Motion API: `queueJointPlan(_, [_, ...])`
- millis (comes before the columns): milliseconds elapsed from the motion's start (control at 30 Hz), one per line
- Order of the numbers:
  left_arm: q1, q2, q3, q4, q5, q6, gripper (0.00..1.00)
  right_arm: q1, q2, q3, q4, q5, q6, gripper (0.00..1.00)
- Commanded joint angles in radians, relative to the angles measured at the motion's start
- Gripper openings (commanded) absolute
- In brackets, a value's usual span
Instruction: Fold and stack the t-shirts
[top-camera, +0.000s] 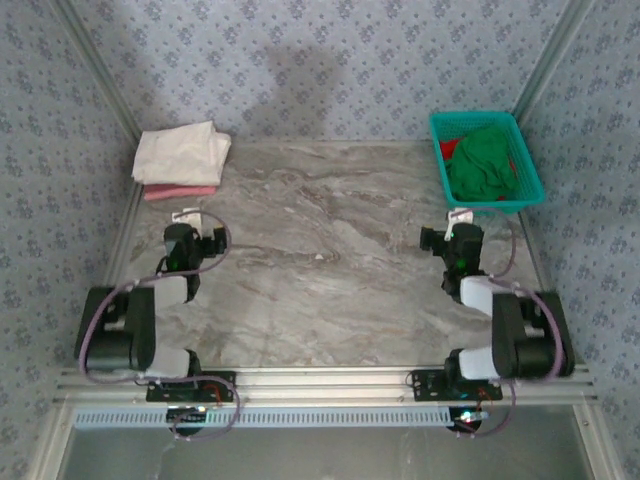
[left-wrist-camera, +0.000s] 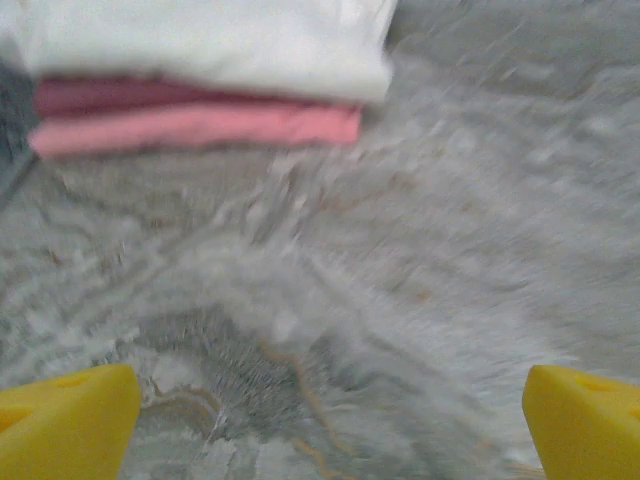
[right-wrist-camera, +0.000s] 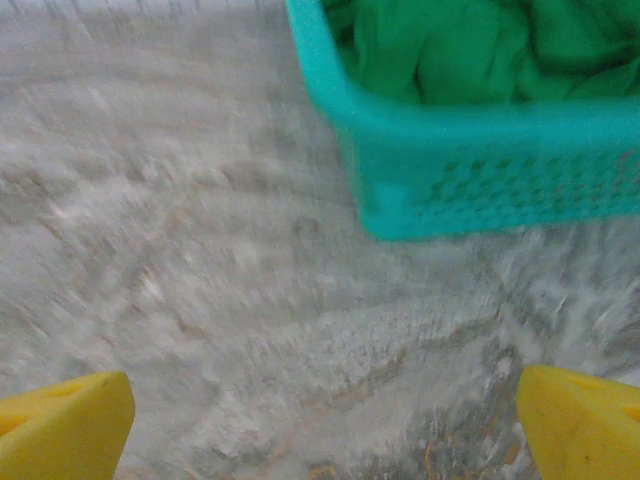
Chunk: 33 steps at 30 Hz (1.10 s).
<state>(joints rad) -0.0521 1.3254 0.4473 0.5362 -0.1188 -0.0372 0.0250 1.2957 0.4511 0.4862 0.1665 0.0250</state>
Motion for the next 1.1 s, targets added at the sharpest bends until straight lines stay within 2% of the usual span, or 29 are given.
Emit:
queueJointPlan(0, [-0.055, -0.272, 0.165, -0.196, 0.027, -0.064, 0.98, 0.023, -0.201, 0.238, -0.33, 0.023, 0.091, 1.0])
queueJointPlan(67, [-0.128, -0.281, 0.303, -0.297, 0.056, -0.06, 0.98, 0.019, -0.151, 0.416, -0.494, 0.049, 0.151, 1.0])
queueJointPlan(200, [-0.377, -0.084, 0.609, -0.486, 0.026, 0.085, 0.98, -0.061, 0.187, 0.891, -0.896, 0.016, 0.271, 1.0])
queueJointPlan(267, [-0.454, 0.019, 0.684, -0.477, 0.092, 0.127, 0.98, -0.116, 0.316, 1.039, -0.95, 0.02, 0.315, 0.99])
queueJointPlan(367, [-0.541, 0.173, 0.788, -0.476, 0.208, 0.175, 0.98, -0.203, 0.46, 1.154, -0.938, -0.013, 0.381, 0.96])
queueJointPlan(433, [-0.592, 0.249, 0.844, -0.485, 0.24, 0.196, 0.98, -0.248, 0.536, 1.218, -0.931, -0.043, 0.422, 0.93])
queueJointPlan(500, [-0.626, 0.317, 0.863, -0.451, 0.289, 0.204, 0.98, -0.277, 0.6, 1.267, -0.916, -0.065, 0.45, 0.93])
queueJointPlan(700, [-0.651, 0.452, 0.893, -0.405, 0.312, 0.139, 0.98, -0.299, 0.742, 1.374, -0.901, -0.068, 0.47, 0.93])
queueJointPlan(800, [-0.656, 0.467, 0.867, -0.374, 0.314, 0.121, 0.98, -0.309, 0.831, 1.458, -0.891, -0.118, 0.457, 0.93])
queueJointPlan(900, [-0.656, 0.478, 0.839, -0.336, 0.314, 0.099, 0.98, -0.302, 0.946, 1.597, -0.955, -0.154, 0.458, 0.94])
queueJointPlan(1067, [-0.656, 0.49, 0.825, -0.324, 0.31, 0.085, 0.98, -0.298, 1.067, 1.721, -1.012, -0.153, 0.521, 0.92])
